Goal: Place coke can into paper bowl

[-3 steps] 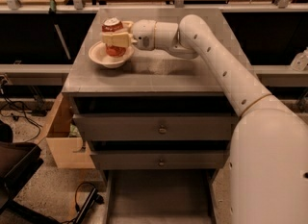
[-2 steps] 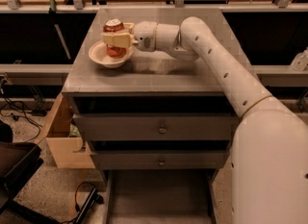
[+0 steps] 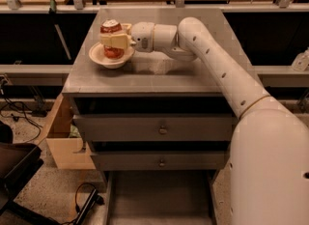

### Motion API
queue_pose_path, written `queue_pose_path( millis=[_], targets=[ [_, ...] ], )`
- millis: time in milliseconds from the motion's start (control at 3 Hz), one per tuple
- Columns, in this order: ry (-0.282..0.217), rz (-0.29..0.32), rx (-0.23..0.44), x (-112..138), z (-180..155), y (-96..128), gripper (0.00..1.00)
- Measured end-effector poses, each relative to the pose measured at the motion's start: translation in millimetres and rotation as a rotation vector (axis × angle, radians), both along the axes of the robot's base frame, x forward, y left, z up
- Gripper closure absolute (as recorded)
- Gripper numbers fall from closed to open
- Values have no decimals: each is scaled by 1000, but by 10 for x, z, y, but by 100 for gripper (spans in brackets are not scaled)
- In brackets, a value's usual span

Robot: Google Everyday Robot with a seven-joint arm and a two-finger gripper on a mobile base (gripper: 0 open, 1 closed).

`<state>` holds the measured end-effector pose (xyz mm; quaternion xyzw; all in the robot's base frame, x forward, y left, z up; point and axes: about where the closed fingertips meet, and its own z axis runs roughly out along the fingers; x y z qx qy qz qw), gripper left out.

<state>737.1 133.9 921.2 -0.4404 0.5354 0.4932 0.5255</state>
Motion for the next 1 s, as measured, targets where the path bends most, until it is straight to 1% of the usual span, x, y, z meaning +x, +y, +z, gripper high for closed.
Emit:
queue_pose_path(
  millis=[667,1000],
  targets=[
    [0,10,1,-22,3,67,4],
    [1,13,1,-28,4,87,0]
  ],
)
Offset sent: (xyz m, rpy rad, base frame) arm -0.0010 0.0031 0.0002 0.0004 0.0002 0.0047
